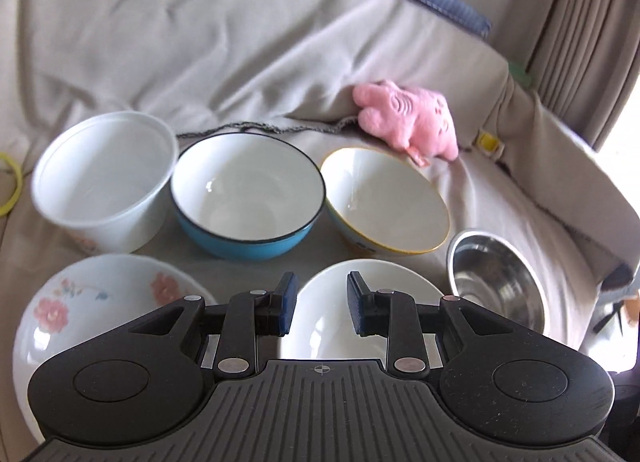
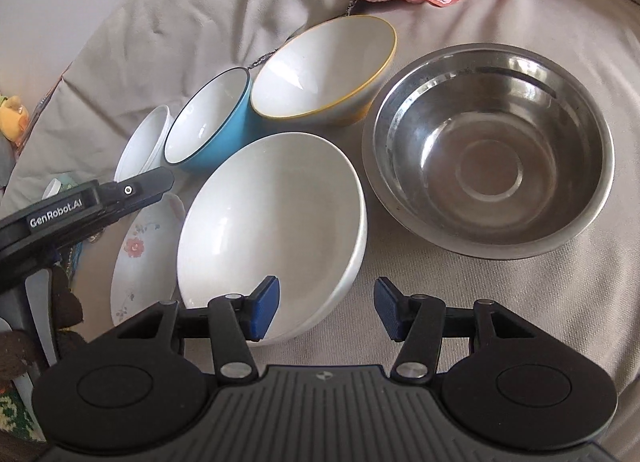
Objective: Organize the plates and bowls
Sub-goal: 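Grasp the rim of the large white bowl with both grippers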
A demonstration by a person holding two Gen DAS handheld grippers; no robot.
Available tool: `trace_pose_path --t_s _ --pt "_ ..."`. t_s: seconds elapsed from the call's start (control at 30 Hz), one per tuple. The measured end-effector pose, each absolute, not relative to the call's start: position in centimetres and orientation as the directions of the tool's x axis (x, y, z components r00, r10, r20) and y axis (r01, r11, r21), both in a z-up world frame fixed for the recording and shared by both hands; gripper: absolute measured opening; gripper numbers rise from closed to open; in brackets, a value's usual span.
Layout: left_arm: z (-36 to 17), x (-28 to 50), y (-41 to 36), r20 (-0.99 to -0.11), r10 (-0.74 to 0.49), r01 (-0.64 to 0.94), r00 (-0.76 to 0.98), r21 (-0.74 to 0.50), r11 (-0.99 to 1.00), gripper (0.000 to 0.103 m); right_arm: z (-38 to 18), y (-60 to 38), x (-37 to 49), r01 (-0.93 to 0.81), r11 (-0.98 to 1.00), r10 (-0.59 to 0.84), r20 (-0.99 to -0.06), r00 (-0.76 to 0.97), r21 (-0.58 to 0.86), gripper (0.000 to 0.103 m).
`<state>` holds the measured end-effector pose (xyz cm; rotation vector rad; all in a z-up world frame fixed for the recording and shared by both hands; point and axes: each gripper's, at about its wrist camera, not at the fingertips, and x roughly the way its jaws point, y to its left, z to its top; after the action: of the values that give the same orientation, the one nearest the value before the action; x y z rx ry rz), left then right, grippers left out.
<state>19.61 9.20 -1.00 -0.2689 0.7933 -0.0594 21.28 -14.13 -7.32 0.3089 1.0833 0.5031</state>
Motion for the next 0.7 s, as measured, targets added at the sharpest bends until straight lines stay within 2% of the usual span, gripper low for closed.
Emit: trace_pose_path --t_s 0.17,0.3,0.47,0.57,0.7 --pt "-2.7 22.4 7.0 -0.781 -0.116 -0.023 0.613 -0.164 0.986 0.029 -9.1 -14.3 22.6 -0.229 0.831 0.556 -0.750 0.358 0.507 0.046" --pt "-4.4 24.1 6.0 -0.826 -0.124 -0.015 0.550 -0.158 0.987 0.028 -10.1 -14.4 23.3 -0.236 0.823 0.568 -0.744 0.353 0.517 0.033" --pt "-5.9 25.1 4.7 -0.862 -0.171 -0.002 0.478 -0.195 0.981 0.023 -10.8 -14.7 23.6 -0.251 0.788 0.616 -0.715 0.331 0.562 0.026" --pt "-5.9 24.8 3.5 -0.864 -0.236 0.038 0.445 -0.245 0.969 0.022 -10.3 -14.8 23.1 -0.292 0.773 0.634 -0.700 0.328 0.563 0.026" --pt "-5.1 23.9 1.9 -0.854 -0.258 0.067 0.452 -0.256 0.964 0.022 -10.4 -15.6 22.6 -0.298 0.754 0.656 -0.687 0.312 0.585 0.027"
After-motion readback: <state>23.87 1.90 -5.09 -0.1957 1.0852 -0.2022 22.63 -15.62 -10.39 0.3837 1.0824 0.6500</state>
